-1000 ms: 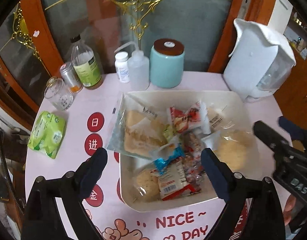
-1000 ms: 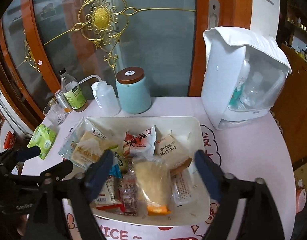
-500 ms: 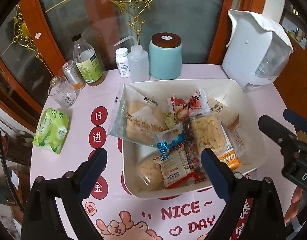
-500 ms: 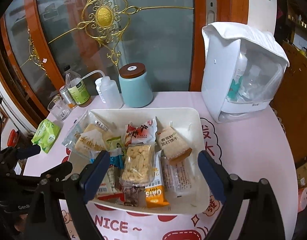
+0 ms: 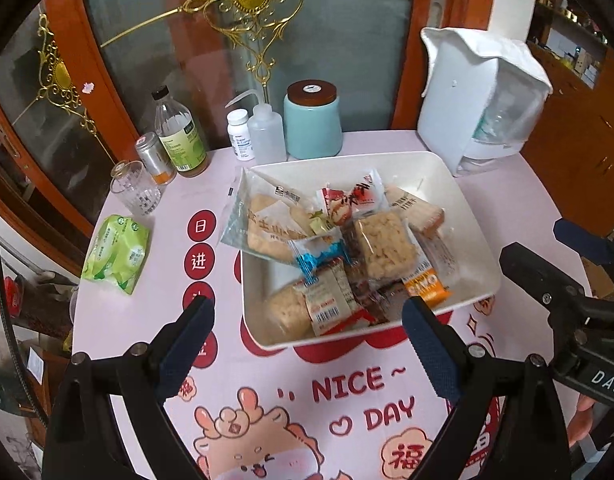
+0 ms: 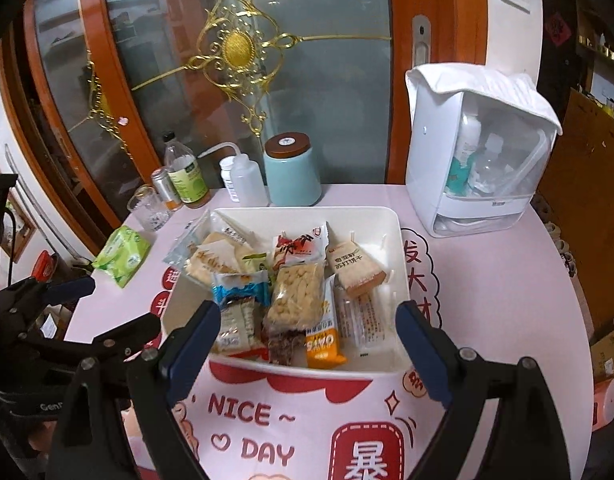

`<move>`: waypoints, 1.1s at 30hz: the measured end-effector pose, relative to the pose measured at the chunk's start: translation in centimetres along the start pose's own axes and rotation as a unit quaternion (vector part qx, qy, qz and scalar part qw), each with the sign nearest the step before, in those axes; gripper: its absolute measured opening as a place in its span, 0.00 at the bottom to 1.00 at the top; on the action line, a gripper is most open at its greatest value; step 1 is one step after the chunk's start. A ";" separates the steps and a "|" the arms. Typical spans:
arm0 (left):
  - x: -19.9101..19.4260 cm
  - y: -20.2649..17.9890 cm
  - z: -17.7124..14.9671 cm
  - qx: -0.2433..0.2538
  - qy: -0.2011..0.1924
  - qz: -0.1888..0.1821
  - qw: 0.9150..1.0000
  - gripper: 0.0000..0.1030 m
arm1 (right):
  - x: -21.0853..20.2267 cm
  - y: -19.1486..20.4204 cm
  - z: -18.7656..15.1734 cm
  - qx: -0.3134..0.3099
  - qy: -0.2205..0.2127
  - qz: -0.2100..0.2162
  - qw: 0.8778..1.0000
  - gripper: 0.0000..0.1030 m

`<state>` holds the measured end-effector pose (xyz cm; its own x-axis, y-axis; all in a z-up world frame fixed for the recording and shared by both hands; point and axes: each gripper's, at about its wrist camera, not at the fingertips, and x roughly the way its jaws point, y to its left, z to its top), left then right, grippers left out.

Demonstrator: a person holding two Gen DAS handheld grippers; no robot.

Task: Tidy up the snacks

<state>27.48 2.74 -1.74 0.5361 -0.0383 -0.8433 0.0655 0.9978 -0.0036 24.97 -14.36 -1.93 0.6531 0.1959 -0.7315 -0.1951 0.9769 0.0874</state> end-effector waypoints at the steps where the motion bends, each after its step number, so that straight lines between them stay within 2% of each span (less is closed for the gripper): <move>1: -0.6 -0.2 -0.4 0.001 -0.002 0.000 1.000 0.92 | -0.9 -0.1 -0.5 0.002 -0.003 0.004 1.000 0.87; 9: -5.6 -1.6 -4.8 0.006 -0.016 -0.005 1.000 0.92 | -6.1 0.3 -4.3 0.000 -0.014 0.028 1.000 0.87; 19: -11.7 -3.3 -12.9 0.011 -0.025 -0.002 1.000 0.92 | -11.6 1.3 -9.9 0.001 -0.023 0.048 0.999 0.87; 29: -15.8 -3.9 -18.9 -0.004 -0.046 0.018 0.999 0.92 | -15.1 2.1 -14.5 -0.006 -0.025 0.055 0.998 0.87; 33: -16.7 -4.0 -20.6 -0.018 -0.040 0.019 0.999 0.92 | -16.1 2.3 -16.0 -0.005 -0.028 0.059 0.998 0.87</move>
<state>0.90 0.53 1.28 0.6037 -0.0040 -0.7972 0.0148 0.9999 0.0062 2.32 -16.64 -0.74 0.6643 0.3140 -0.6783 -0.2797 0.9460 0.1640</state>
